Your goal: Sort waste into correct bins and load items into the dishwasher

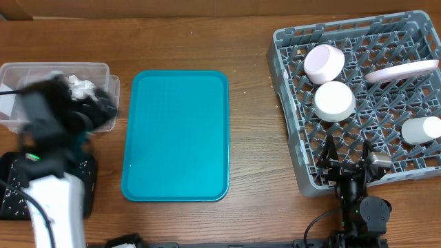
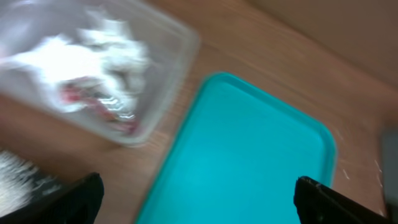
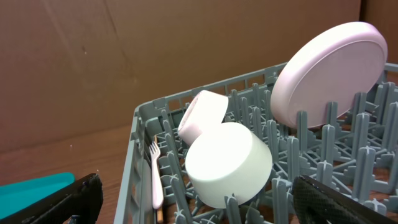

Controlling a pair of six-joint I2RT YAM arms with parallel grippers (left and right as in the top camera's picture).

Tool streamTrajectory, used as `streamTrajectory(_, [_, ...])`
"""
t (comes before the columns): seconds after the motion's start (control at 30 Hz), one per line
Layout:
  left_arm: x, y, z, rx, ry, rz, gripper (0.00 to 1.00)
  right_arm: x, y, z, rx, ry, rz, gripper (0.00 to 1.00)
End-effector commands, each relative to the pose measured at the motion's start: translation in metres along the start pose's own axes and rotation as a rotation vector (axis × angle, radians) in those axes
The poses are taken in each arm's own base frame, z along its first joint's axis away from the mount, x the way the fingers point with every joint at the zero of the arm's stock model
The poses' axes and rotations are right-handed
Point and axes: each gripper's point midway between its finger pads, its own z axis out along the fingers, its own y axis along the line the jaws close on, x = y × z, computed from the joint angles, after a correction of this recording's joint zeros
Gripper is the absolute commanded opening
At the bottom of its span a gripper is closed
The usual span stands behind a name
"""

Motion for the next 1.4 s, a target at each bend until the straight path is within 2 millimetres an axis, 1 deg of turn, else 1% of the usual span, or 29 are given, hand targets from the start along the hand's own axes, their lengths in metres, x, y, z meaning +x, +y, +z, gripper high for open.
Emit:
streamTrajectory(0.0, [0.047, -0.027, -0.004, 0.109, -0.012, 0.194, 1.0, 0.001, -0.002, 0.0, 0.008, -0.006, -0.007, 1.0])
streamTrajectory(0.03, [0.062, -0.028, -0.002, 0.127, -0.016, 0.235, 1.0, 0.001, -0.002, 0.0, 0.008, -0.006, -0.007, 1.0])
streamTrajectory(0.07, [0.072, -0.025, -0.001, 0.135, -0.026, 0.256, 1.0, 0.001, -0.002, 0.0, 0.008, -0.006, -0.007, 1.0])
streamTrajectory(0.13, [0.085, -0.021, 0.002, 0.149, -0.048, 0.272, 1.0, 0.001, -0.002, 0.0, 0.008, -0.006, -0.007, 1.0])
streamTrajectory(0.2, [0.104, -0.015, 0.008, 0.179, -0.099, 0.274, 1.0, 0.001, -0.002, 0.0, 0.008, -0.006, -0.007, 1.0])
streamTrajectory(0.3, [0.118, -0.011, 0.013, 0.206, -0.143, 0.274, 1.0, 0.001, -0.002, 0.0, 0.008, -0.006, -0.007, 1.0])
streamTrajectory(0.4, [0.132, -0.008, 0.026, 0.252, -0.247, 0.281, 1.0, 0.001, -0.002, 0.0, 0.008, -0.006, -0.007, 1.0])
streamTrajectory(0.5, [0.137, -0.012, 0.03, 0.316, -0.356, 0.293, 1.0, 0.001, -0.002, 0.0, 0.008, -0.006, -0.007, 1.0])
streamTrajectory(0.63, [0.145, -0.009, 0.032, 0.353, -0.481, 0.301, 1.0, 0.001, -0.002, 0.0, 0.008, -0.006, -0.007, 1.0])
streamTrajectory(0.77, [0.14, -0.011, 0.02, 0.365, -0.53, 0.306, 1.0, 0.001, -0.002, 0.0, 0.008, -0.006, -0.007, 1.0])
streamTrajectory(0.87, [0.149, -0.003, 0.024, 0.334, -0.496, 0.298, 1.0, 0.001, -0.002, 0.0, 0.008, -0.006, -0.007, 1.0])
streamTrajectory(1.07, [0.14, -0.008, 0.013, 0.358, -0.554, 0.302, 1.0, 0.001, -0.002, 0.0, 0.008, -0.006, -0.007, 1.0])
streamTrajectory(1.17, [0.131, -0.012, 0.0, 0.376, -0.627, 0.305, 1.0, 0.001, -0.002, 0.0, 0.008, -0.006, -0.007, 1.0])
streamTrajectory(1.37, [0.13, -0.01, 0.0, 0.366, -0.629, 0.302, 1.0, 0.001, -0.002, 0.0, 0.008, -0.006, -0.007, 1.0])
